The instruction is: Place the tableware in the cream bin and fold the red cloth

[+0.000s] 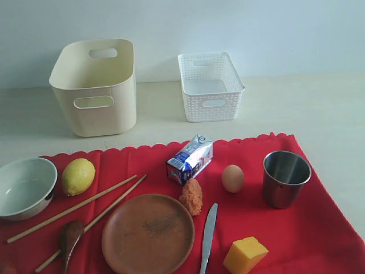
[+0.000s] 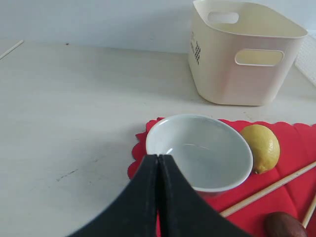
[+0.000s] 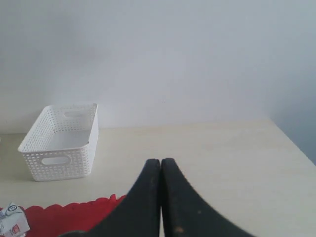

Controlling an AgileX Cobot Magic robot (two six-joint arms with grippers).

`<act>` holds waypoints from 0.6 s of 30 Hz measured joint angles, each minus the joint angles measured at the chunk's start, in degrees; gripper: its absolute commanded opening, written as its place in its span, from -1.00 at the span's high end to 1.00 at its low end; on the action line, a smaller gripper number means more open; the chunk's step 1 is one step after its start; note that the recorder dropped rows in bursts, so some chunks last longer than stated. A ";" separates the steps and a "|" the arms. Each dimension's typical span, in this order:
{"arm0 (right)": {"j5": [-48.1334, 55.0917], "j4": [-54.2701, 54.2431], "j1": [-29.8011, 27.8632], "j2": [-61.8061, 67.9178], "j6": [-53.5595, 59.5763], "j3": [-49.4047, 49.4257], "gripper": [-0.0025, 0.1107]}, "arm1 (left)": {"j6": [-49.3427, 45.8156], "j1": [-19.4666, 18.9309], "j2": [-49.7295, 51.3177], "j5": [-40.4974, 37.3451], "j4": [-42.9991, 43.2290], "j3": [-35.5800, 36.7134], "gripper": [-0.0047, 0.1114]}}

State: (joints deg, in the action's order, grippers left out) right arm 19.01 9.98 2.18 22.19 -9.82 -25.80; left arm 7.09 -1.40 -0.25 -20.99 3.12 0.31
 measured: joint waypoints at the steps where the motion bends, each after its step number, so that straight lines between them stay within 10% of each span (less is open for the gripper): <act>1: 0.00 0.00 0.00 1.07 0.00 -1.11 0.96 | 0.00 0.00 0.00 0.00 0.00 0.00 0.92; 18: 0.00 0.00 0.00 8.59 0.00 -8.55 0.96 | 0.00 0.00 0.00 0.00 0.00 0.00 0.92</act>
State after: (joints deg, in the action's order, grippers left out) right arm 19.01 9.98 2.18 30.78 -9.82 -34.35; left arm 7.09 -1.40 -0.25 -20.99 3.12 0.31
